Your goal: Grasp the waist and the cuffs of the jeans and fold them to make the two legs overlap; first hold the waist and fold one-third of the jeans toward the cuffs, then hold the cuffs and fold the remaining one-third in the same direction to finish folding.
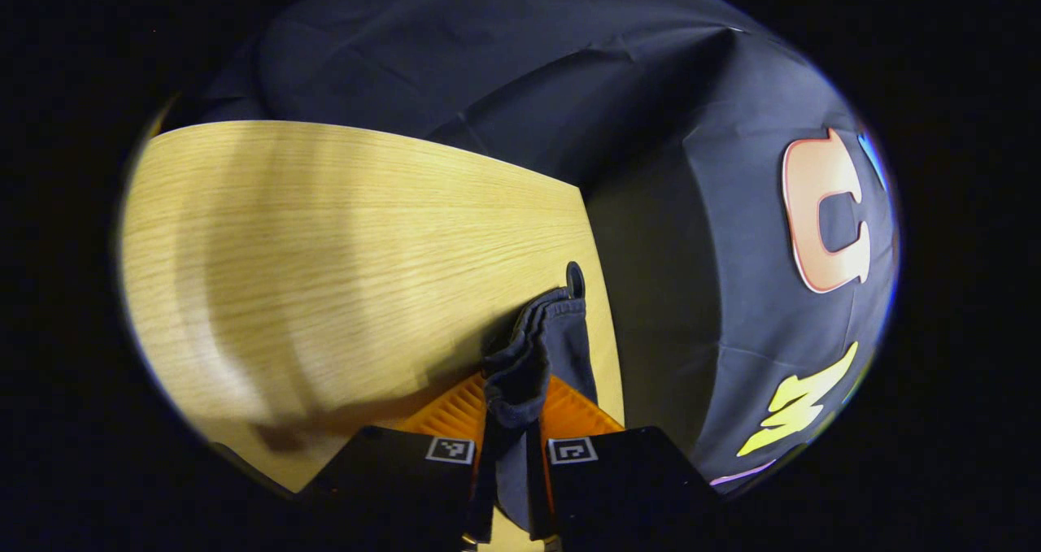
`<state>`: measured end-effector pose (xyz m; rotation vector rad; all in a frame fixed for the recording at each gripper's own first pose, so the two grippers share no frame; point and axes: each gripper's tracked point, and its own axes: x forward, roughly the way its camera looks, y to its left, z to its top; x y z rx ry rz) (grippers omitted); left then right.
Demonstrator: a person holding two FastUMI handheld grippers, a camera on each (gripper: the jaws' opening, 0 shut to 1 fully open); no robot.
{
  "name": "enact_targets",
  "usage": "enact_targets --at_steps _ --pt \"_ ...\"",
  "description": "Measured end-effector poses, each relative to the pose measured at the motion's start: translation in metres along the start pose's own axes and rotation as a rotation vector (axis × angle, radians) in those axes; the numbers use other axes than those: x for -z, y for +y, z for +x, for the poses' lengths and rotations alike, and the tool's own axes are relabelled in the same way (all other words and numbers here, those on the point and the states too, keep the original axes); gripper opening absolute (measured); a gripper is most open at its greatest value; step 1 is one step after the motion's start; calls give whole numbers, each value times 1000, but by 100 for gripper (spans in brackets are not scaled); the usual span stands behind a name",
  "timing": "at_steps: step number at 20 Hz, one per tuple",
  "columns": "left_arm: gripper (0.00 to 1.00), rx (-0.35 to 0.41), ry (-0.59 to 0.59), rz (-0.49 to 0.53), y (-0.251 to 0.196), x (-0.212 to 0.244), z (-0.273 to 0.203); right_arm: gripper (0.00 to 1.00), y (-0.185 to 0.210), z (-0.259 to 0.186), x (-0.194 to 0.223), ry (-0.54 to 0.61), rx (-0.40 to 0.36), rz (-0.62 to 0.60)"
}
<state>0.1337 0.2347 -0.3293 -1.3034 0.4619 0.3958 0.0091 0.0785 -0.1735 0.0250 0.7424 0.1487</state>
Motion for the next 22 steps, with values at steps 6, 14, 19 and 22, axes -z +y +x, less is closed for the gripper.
enact_targets --at_steps 6,14,19,22 --pt "11 95 -26 147 -83 14 -36 94 -28 -29 -20 -84 14 61" --pt "10 251 -23 494 -219 126 -87 96 -77 -73 -33 -188 23 122" --pt "10 336 61 733 -258 250 -98 94 -117 -98 -21 -208 64 118" --pt "10 358 116 894 -258 328 -85 93 -144 -106 -11 -200 94 126"
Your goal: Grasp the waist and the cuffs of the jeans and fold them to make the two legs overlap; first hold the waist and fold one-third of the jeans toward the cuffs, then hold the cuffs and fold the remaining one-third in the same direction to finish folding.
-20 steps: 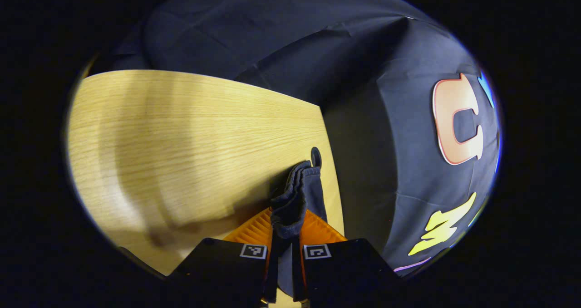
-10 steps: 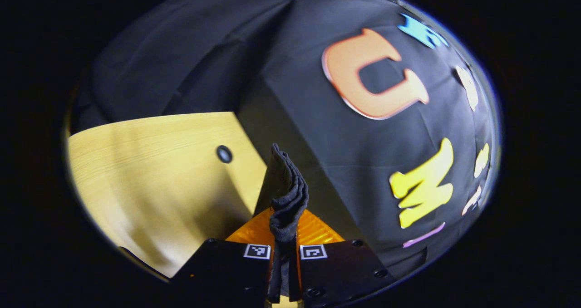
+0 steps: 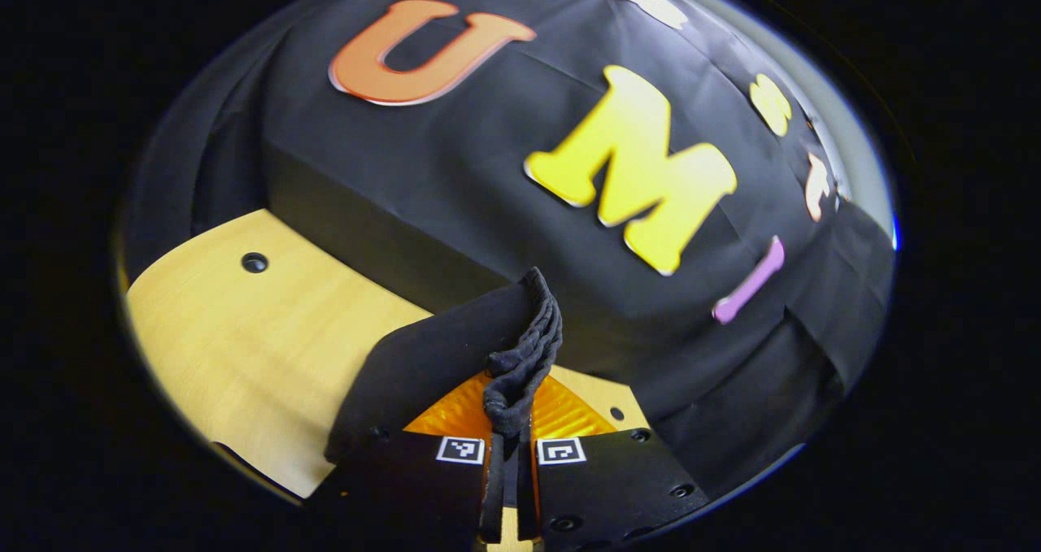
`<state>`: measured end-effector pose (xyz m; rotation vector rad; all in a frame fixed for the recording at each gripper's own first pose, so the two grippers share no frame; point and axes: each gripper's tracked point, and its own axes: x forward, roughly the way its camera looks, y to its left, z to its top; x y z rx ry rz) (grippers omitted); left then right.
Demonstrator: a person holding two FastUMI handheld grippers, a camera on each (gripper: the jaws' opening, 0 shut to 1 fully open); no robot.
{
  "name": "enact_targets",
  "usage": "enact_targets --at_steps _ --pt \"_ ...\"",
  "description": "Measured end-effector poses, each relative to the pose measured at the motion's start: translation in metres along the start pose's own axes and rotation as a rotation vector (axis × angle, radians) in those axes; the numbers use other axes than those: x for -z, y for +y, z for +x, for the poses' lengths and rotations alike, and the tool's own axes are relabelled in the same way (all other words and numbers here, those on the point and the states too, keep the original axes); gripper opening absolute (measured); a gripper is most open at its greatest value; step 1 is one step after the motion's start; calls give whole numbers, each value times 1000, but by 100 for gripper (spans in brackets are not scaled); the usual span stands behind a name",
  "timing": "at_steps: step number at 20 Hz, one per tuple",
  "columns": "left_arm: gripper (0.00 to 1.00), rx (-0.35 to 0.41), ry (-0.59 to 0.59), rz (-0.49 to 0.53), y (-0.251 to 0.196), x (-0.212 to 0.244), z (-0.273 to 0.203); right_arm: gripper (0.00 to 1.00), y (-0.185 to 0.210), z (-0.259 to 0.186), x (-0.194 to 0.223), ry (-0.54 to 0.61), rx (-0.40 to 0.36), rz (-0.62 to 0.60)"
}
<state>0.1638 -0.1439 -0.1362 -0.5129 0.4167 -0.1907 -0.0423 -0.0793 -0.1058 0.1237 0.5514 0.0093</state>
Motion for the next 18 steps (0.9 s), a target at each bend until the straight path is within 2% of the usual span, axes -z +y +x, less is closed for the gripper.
enact_targets --at_steps 1,4,5,8,12,13,14,15,16,18 --pt "10 7 25 42 -8 20 19 96 -9 -1 3 7 12 0" --pt "10 -20 94 148 -19 85 59 94 -38 -3 14 44 47 -4" --pt "10 -35 118 171 -16 102 60 97 -47 -4 16 53 56 -7" --pt "10 -108 188 222 -3 147 72 97 -72 -4 20 71 82 -6" --pt "14 -176 205 219 0 169 89 97 -84 0 23 86 79 -6" --pt "21 -186 216 221 -1 172 89 100 -84 0 23 88 75 -9" --pt "24 -203 226 238 -1 175 88 97 -83 3 23 89 67 -10" --pt "40 -217 226 260 0 175 87 97 -83 4 22 87 61 -9" --pt "28 -211 229 271 -4 174 86 96 -82 7 21 84 55 -6" --pt "76 -199 222 273 -13 177 82 97 -80 9 19 79 45 -1"
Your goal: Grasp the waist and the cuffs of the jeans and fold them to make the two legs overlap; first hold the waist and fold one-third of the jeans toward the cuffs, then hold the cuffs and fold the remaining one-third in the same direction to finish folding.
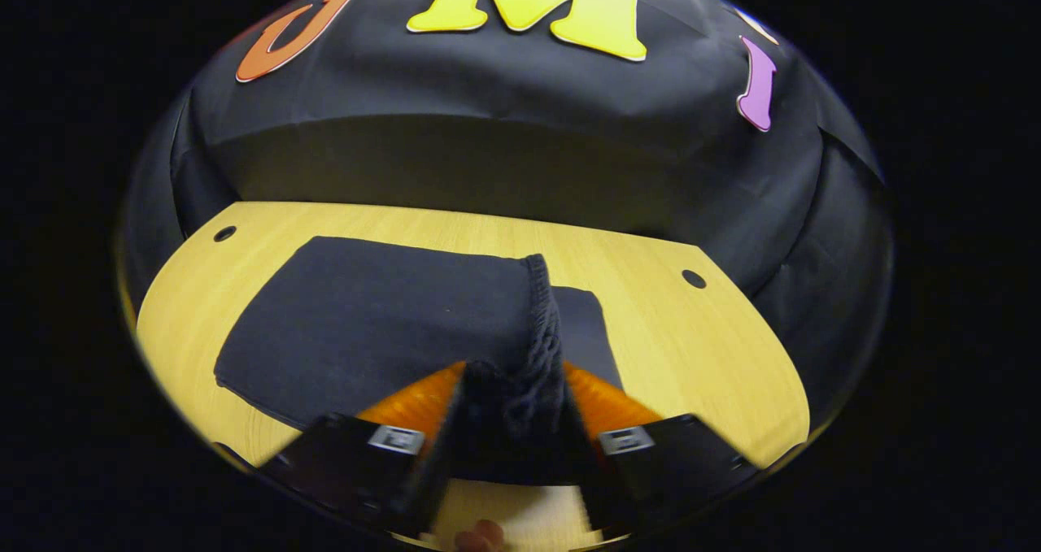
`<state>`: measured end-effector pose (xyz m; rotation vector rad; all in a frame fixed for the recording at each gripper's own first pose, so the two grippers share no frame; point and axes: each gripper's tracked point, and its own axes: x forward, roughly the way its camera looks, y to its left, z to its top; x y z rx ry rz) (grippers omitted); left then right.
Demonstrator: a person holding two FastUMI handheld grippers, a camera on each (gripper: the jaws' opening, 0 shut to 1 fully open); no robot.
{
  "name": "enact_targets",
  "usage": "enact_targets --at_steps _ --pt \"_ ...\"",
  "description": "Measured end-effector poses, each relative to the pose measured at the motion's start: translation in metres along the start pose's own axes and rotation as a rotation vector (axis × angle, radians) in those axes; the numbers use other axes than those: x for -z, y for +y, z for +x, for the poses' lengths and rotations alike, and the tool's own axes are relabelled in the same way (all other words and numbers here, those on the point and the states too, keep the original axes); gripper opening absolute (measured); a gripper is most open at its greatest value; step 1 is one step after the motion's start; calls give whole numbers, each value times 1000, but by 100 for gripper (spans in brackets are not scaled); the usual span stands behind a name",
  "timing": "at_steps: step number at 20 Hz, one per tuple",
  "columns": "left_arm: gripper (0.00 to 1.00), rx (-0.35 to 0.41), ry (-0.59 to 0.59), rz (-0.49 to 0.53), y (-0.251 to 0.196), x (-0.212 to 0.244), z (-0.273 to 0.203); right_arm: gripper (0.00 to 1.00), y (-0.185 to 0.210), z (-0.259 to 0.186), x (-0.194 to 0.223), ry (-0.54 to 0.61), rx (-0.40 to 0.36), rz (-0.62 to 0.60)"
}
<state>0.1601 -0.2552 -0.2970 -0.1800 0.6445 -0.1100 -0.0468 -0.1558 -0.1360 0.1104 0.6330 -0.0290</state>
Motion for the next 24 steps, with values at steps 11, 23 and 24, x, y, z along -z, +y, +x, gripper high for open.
enact_targets --at_steps 11,23,24 --pt "100 41 -273 45 12 -143 -133 97 86 5 -93 -233 -98 -80" --pt "98 -162 -669 32 60 -242 -378 94 215 -57 -191 -681 -129 -214" --pt "98 -173 -680 21 61 -242 -383 94 221 -59 -185 -679 -137 -210"
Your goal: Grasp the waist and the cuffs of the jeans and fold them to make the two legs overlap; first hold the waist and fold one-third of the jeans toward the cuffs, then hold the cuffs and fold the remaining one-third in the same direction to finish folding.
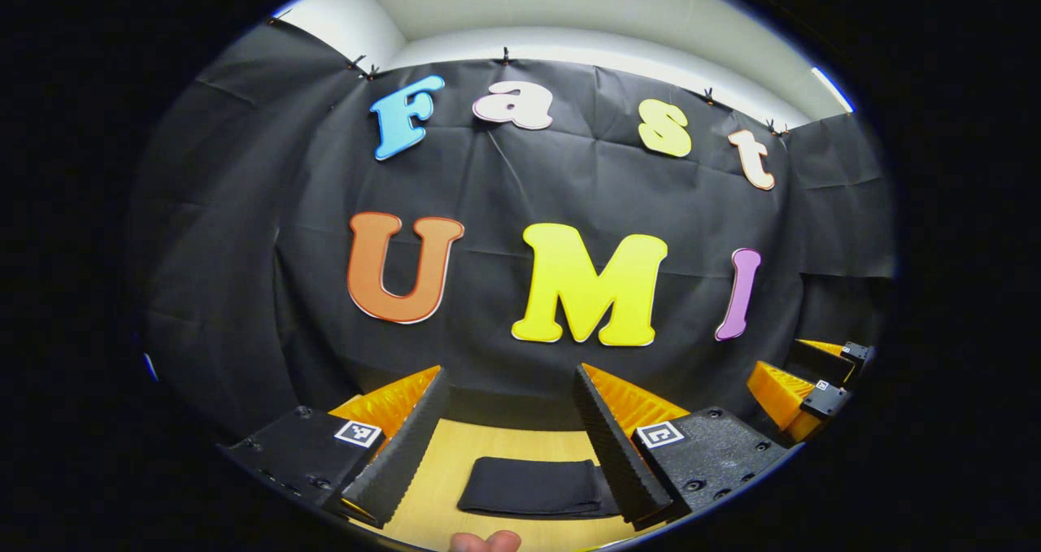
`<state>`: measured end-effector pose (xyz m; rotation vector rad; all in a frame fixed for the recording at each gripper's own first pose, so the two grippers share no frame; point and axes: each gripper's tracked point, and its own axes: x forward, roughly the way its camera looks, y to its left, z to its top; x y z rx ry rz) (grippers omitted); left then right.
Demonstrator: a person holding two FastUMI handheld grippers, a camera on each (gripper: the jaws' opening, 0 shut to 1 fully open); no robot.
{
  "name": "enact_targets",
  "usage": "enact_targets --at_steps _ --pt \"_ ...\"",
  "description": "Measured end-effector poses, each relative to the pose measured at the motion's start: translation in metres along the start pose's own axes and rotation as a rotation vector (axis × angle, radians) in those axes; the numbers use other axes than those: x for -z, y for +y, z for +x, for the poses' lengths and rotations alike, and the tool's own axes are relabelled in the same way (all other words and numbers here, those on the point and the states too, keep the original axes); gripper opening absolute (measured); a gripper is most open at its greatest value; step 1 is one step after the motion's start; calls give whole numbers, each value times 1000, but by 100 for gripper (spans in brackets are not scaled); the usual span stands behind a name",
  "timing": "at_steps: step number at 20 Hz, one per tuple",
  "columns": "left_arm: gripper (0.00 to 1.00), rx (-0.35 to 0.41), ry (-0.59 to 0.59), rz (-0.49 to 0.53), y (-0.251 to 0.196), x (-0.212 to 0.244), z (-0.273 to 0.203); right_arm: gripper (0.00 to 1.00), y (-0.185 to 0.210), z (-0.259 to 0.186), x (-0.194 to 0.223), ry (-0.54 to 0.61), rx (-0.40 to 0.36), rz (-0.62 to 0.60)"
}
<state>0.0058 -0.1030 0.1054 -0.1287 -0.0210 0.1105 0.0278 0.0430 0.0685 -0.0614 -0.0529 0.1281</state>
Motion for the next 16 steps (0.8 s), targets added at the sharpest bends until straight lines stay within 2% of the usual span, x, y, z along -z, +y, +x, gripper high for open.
enact_targets --at_steps 1,2,3,4,5,7,8,9,10,11,16 --pt "98 -7 -10 -4 4 0 0 96 4 -4 1 4 -1 10" --pt "98 -7 -11 -3 5 1 -4 94 6 -7 3 7 1 20" --pt "87 -10 -8 0 6 5 -5 94 8 -11 5 11 6 28" --pt "87 -9 -3 -3 7 8 -6 94 9 -14 6 14 8 32" --pt "98 -7 3 -12 7 12 -8 94 10 -17 7 16 10 33" --pt "98 2 11 -20 13 18 -12 96 9 -20 5 13 20 27" --pt "87 9 10 -15 14 19 -14 96 9 -21 5 11 25 29" --pt "100 13 11 -7 15 20 -18 96 10 -24 4 11 30 33" --pt "98 20 11 -1 15 20 -20 93 10 -25 4 10 34 35" --pt "98 31 6 5 11 18 -19 96 10 -24 3 9 37 34" --pt "100 67 6 29 5 19 -19 94 14 -25 10 21 51 46"
